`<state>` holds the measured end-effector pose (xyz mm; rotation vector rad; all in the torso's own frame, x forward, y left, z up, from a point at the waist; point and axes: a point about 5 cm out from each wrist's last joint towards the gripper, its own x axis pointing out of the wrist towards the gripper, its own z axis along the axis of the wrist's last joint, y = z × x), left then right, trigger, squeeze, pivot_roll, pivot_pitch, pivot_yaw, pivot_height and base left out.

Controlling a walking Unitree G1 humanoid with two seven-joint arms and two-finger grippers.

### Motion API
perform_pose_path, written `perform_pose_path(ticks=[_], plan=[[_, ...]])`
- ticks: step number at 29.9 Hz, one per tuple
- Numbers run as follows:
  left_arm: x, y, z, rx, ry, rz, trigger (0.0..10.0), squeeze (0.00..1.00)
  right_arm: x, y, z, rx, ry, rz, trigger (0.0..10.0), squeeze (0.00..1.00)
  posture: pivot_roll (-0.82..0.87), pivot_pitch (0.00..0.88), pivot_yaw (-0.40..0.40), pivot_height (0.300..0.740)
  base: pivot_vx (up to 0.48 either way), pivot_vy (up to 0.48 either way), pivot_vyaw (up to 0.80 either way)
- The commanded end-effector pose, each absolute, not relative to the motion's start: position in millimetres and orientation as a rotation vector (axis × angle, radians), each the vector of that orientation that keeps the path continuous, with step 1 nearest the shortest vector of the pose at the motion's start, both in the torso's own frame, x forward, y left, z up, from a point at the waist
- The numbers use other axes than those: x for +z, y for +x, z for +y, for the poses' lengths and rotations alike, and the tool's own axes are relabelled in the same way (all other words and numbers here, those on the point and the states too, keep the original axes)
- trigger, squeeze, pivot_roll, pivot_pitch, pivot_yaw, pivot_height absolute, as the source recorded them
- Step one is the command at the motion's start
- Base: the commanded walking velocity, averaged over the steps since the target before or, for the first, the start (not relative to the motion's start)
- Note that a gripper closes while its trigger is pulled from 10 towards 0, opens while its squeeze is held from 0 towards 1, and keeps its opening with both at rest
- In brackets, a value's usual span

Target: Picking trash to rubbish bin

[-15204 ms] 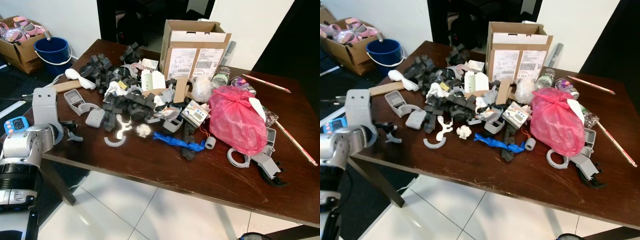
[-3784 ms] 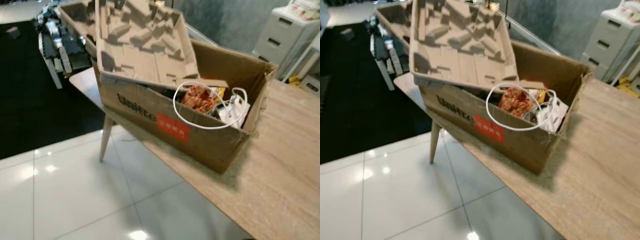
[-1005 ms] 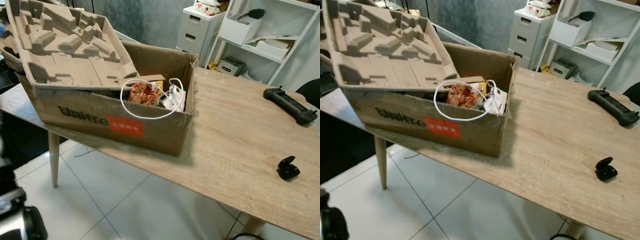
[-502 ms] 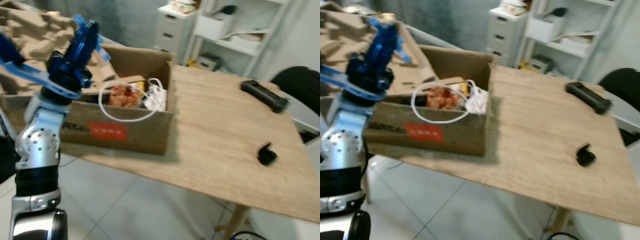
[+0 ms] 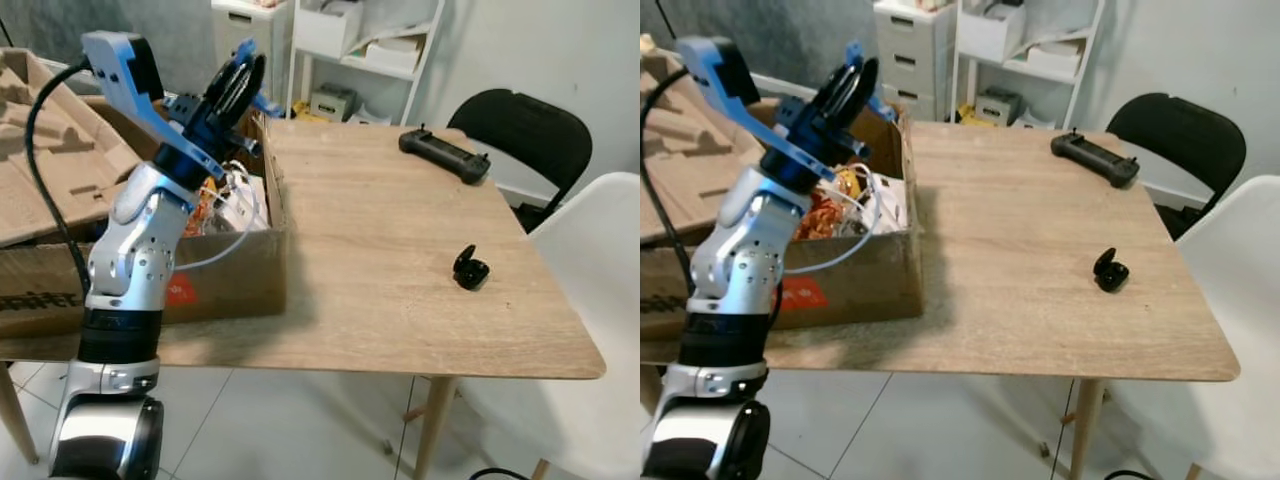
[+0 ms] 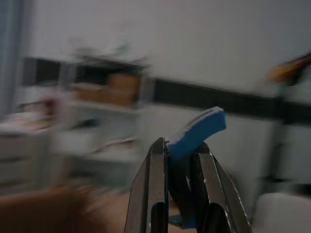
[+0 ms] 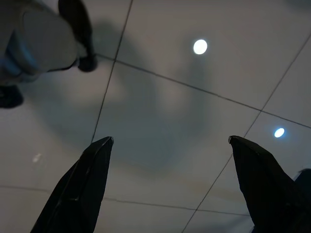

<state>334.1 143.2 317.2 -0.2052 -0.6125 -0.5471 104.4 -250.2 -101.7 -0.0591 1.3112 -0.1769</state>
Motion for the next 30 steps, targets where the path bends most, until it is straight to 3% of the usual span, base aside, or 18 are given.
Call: perform_pose_path(ticks=[1,7,9,10,18,19,20,24,25,26,27,30], plan=[[312.8,338.5,143.6,-0.474,-0.106,-0.581,10.0,0.00,-102.1,102.0,-251.1,-0.175,-0.063,1.317,10.0,0.00,0.02,0.094,-0.027,0.740,0.000,0.000,0.00],[308.6,348.1,150.0,-0.234,0.141,-0.514,10.0,0.00,-102.5,100.7,-250.7,-0.169,-0.069,1.322,10.0,0.00,0.03,0.098,-0.030,0.740,0.000,0.000,0.00],[306.9,350.4,151.0,-0.182,0.192,-0.492,10.0,0.06,-102.7,100.7,-250.4,-0.167,-0.071,1.323,10.0,0.00,0.03,0.099,-0.031,0.740,0.000,0.000,0.00],[306.2,350.4,149.4,-0.177,0.229,-0.494,10.0,1.00,-102.8,100.9,-249.7,-0.165,-0.072,1.323,10.0,0.00,0.03,0.100,-0.029,0.740,0.000,0.000,0.00],[310.5,349.3,150.1,-0.062,0.563,-0.533,10.0,1.00,-103.6,101.9,-246.0,-0.159,-0.070,1.323,10.0,0.00,0.02,0.101,-0.027,0.740,0.000,0.000,0.00],[315.6,348.2,155.0,-0.035,0.561,-0.560,10.0,0.00,-103.8,102.2,-245.0,-0.158,-0.070,1.324,10.0,0.00,0.02,0.101,-0.027,0.740,0.000,0.000,0.00],[319.1,347.2,158.3,-0.020,0.549,-0.579,10.0,0.00,-103.9,102.4,-244.4,-0.157,-0.070,1.324,10.0,0.00,0.02,0.101,-0.027,0.740,0.000,0.000,0.00],[332.3,341.2,168.5,-0.167,0.034,-0.625,10.0,0.00,-104.8,104.0,-239.4,-0.148,-0.070,1.324,10.0,0.00,0.03,0.102,-0.029,0.740,0.000,0.000,0.00],[332.3,341.2,168.5,-0.167,0.034,-0.625,10.0,0.00,-104.8,104.0,-239.4,-0.148,-0.070,1.324,10.0,0.00,0.03,0.102,-0.029,0.740,0.000,0.000,0.00],[337.0,334.2,169.2,-0.330,-0.226,-0.650,10.0,0.00,-105.2,105.0,-236.6,-0.142,-0.070,1.323,10.0,0.00,0.03,0.101,-0.030,0.740,0.000,0.000,0.00],[337.0,334.2,169.2,-0.330,-0.226,-0.650,10.0,0.00,-105.2,105.0,-236.6,-0.142,-0.070,1.323,10.0,0.00,0.03,0.101,-0.030,0.740,0.000,0.000,0.00],[341.4,312.8,164.4,-0.620,-0.384,-0.715,10.0,0.00,-105.9,105.9,-232.9,-0.134,-0.072,1.322,10.0,0.00,0.04,0.099,-0.034,0.740,0.000,0.000,0.00]])
